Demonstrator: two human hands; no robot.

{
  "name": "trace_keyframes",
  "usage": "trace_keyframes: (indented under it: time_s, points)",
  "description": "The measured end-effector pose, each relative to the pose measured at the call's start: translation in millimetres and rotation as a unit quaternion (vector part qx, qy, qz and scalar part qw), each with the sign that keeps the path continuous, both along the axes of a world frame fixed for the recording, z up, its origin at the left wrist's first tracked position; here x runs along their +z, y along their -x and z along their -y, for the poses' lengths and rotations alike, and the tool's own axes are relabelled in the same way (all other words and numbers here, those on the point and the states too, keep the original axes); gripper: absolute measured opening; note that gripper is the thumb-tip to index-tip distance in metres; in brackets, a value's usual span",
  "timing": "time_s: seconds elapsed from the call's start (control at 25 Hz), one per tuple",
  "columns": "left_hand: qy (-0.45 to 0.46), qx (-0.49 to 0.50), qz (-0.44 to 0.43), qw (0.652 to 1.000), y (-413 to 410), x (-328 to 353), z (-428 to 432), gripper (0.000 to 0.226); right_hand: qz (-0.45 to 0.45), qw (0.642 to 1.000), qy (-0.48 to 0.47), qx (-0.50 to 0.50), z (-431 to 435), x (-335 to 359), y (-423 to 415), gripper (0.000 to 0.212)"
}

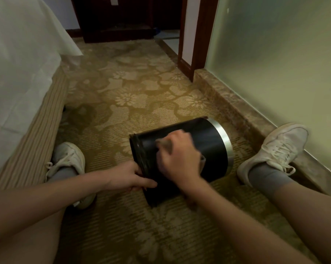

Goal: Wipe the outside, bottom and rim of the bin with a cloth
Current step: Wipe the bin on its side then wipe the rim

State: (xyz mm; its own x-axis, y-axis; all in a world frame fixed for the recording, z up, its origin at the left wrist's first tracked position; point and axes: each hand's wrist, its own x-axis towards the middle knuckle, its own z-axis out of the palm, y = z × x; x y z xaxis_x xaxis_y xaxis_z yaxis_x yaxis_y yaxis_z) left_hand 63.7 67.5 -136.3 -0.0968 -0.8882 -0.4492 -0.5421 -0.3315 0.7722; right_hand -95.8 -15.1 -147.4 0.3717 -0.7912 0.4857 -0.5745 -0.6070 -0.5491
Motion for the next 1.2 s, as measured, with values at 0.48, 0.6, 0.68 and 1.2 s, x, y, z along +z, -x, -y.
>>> trace_keyframes:
  time_s: [0.48,0.6,0.68,1.2]
  points:
    - [0.014,-0.002,-0.002,1.0,10,5,-6,0.034,-0.112,0.989,-0.042,0.082,-18,25,-33,0.018]
    - [0.003,-0.003,-0.013,1.0,10,6,-7,0.027,-0.117,0.993,-0.012,0.017,24,23,-8,0.022]
    - [-0.013,0.002,-0.023,1.0,11,6,-6,0.037,-0.135,0.985,-0.035,-0.105,71,22,43,0.027]
    - [-0.056,0.119,-0.03,0.991,-3,36,11,0.049,0.158,0.827,-0.529,-0.104,127,54,111,0.013]
